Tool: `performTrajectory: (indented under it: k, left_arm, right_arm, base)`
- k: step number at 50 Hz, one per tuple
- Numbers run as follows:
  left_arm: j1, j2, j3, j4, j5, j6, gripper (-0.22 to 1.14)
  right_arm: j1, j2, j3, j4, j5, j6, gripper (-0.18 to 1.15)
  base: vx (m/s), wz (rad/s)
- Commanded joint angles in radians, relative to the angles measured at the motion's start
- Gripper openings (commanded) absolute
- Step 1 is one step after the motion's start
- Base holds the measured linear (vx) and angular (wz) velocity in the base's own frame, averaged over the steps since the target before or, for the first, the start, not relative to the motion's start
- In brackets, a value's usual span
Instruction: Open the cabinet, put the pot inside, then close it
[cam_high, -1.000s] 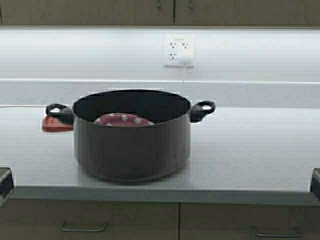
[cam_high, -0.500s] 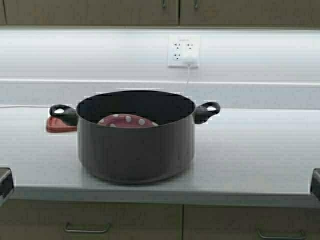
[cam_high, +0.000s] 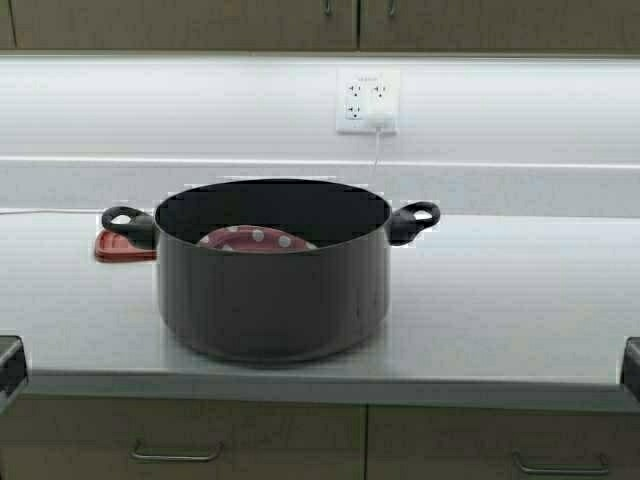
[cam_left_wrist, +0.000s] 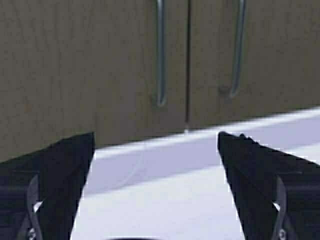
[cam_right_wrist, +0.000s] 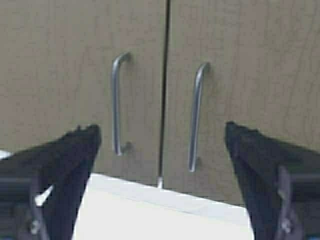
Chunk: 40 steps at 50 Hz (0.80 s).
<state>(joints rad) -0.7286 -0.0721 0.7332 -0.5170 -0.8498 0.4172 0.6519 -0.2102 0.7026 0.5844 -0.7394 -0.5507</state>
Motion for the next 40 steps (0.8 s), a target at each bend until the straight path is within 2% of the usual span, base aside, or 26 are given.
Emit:
performTrajectory:
  k: [1,9,18,31,40]
  left_arm:
    - [-0.032,0.107,-0.163,-0.118,-0.064,0.046,1.02]
    - [-0.031,0.23,-0.328,-0.123,-0.072,0.044,1.02]
    - [0.0,0.35,-0.468,-0.126,-0.074,0.046,1.02]
    - [0.043,0.454,-0.591,-0.126,-0.072,0.043,1.02]
    - [0.064,0.491,-0.641,-0.126,-0.064,0.043,1.02]
  right_arm:
    - [0.017,0.084,-0.156,0.25,-0.067,-0.186,1.04]
    - [0.009,0.167,-0.282,0.327,-0.057,-0.318,1.04]
    - [-0.046,0.235,-0.353,0.347,-0.057,-0.327,1.04]
    - [-0.109,0.325,-0.439,0.359,-0.028,-0.325,1.04]
    - [-0.117,0.373,-0.497,0.354,0.0,-0.322,1.03]
  base:
    - [0.0,0.0]
    - [0.0,0.0]
    - [0.0,0.0]
    - [0.0,0.0]
    - [0.0,0.0]
